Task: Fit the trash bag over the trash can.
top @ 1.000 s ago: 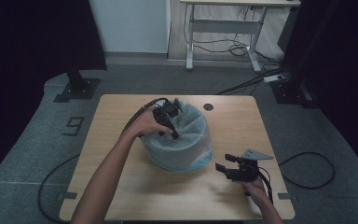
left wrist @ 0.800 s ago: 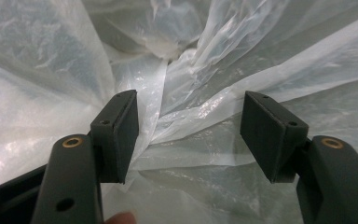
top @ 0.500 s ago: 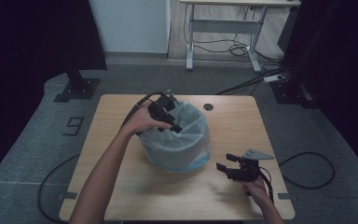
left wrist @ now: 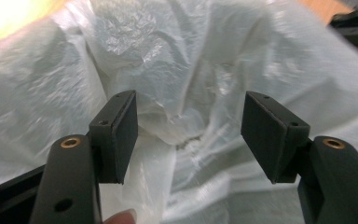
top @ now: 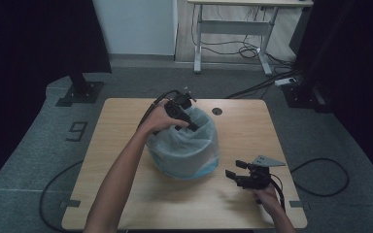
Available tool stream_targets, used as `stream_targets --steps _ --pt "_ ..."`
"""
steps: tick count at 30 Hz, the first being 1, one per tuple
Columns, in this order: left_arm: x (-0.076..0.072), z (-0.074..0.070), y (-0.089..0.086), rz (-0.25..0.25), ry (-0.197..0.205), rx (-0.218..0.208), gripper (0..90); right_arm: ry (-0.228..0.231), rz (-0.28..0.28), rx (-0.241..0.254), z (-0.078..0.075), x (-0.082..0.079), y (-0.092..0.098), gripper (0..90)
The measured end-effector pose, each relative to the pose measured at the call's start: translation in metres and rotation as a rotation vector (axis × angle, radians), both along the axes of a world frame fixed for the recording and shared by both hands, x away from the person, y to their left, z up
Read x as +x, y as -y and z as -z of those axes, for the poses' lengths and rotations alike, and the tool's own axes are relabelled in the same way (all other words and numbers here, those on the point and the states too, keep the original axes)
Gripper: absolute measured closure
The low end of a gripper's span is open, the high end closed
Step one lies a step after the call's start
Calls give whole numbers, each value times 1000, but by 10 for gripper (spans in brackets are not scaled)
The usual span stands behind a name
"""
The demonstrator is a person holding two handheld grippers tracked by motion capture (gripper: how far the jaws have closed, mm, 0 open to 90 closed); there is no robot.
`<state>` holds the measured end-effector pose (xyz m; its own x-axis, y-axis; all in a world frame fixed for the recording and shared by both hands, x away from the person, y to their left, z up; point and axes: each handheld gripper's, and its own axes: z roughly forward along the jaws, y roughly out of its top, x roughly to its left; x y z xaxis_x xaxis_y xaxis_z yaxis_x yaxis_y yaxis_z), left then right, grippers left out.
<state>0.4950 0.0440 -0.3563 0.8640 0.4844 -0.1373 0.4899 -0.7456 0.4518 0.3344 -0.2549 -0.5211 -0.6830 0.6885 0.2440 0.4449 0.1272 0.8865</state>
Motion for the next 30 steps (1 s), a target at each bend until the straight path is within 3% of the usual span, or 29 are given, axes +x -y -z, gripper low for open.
stream_targets --steps 6,9,15,22,30 --pt "7 17 18 22 -32 65 355 0 6 -1 0 -1 3 274" --pt "9 28 25 35 -43 126 350 -1 12 -2 0 0 4 276" --pt "8 43 34 50 -70 173 351 -11 11 -20 0 0 3 277" --pt "7 43 33 52 -68 160 348 -14 6 -35 1 -1 2 278" --pt "-7 1 3 27 2 47 356 -16 8 -37 2 -1 4 278"
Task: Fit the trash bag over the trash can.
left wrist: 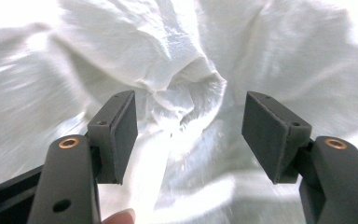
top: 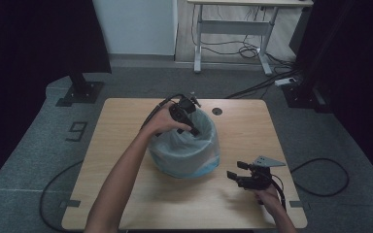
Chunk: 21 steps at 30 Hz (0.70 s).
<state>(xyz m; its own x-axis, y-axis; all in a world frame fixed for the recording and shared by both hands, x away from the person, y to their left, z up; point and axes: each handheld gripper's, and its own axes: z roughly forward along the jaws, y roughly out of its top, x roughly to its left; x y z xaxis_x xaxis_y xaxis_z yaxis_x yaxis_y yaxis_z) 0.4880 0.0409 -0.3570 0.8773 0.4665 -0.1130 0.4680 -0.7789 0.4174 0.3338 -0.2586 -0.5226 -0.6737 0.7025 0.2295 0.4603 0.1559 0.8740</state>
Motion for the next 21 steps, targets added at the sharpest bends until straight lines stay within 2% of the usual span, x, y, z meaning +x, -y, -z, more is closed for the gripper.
stream_targets --steps 3,7,12,16,21 --pt "-7 -12 -14 -8 23 -14 357 0 -1 1 0 0 -1 278" --pt "-19 -20 -31 -15 45 -14 357 -3 -10 -6 1 -1 -4 278" --pt "-31 -22 -47 -18 62 -22 357 -6 -19 -13 2 -1 -8 277" --pt "-41 -23 -56 -13 74 -67 357 -10 -22 -18 3 -1 -9 278" --pt "-47 -22 -60 -13 88 -90 356 -13 -24 -20 4 0 -11 277"
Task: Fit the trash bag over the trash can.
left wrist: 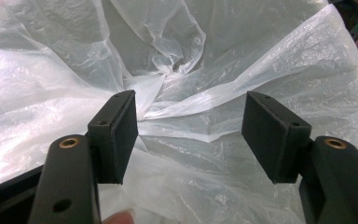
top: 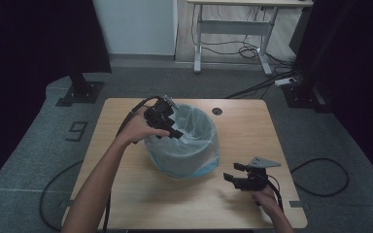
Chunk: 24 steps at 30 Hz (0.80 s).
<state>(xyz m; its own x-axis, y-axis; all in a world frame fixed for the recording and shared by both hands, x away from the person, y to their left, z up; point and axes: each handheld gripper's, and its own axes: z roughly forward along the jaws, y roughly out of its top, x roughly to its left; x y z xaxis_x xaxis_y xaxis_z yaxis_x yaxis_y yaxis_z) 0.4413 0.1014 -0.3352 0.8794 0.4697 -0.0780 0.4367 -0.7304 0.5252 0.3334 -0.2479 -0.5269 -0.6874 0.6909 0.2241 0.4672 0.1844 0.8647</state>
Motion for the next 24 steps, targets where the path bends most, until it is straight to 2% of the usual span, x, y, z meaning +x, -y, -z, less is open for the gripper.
stream_targets --steps 10,24 --pt "-15 -4 -21 -29 43 -80 356 1 -1 -4 1 0 -1 278" --pt "-46 -8 -59 -74 112 -196 352 4 5 -1 -1 0 0 278"
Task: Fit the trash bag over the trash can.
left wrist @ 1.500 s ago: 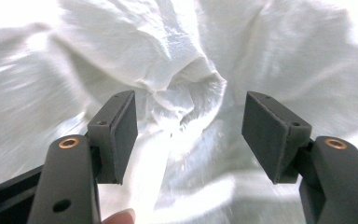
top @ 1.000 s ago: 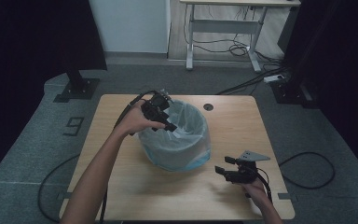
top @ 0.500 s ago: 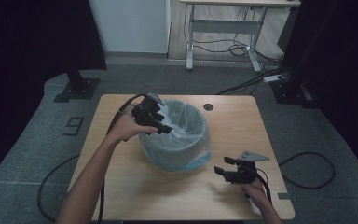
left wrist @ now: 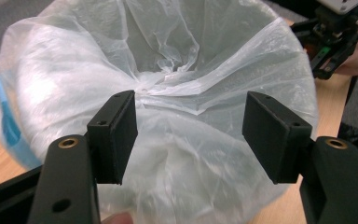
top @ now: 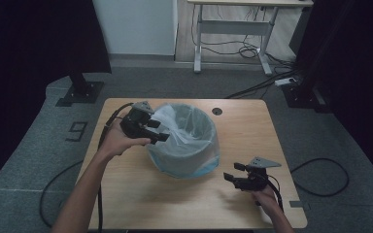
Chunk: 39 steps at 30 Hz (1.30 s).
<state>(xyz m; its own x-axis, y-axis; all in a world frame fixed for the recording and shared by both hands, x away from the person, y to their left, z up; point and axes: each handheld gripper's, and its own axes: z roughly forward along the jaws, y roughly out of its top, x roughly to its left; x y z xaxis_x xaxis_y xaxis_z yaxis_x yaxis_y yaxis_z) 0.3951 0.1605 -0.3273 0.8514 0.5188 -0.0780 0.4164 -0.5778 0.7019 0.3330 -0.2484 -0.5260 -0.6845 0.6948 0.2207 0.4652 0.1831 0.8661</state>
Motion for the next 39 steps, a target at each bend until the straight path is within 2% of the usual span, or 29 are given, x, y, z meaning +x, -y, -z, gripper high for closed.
stream_targets --steps 10,25,35,39 --pt "-21 5 -21 -22 28 -61 346 -1 2 -1 0 0 -1 278" --pt "-50 33 -57 -80 34 -164 342 2 7 -5 1 0 -1 278" --pt "-64 61 -66 -112 34 -144 342 -1 8 -9 2 1 -2 278" --pt "-69 73 -69 -122 25 -136 342 12 14 -11 1 0 -2 278"
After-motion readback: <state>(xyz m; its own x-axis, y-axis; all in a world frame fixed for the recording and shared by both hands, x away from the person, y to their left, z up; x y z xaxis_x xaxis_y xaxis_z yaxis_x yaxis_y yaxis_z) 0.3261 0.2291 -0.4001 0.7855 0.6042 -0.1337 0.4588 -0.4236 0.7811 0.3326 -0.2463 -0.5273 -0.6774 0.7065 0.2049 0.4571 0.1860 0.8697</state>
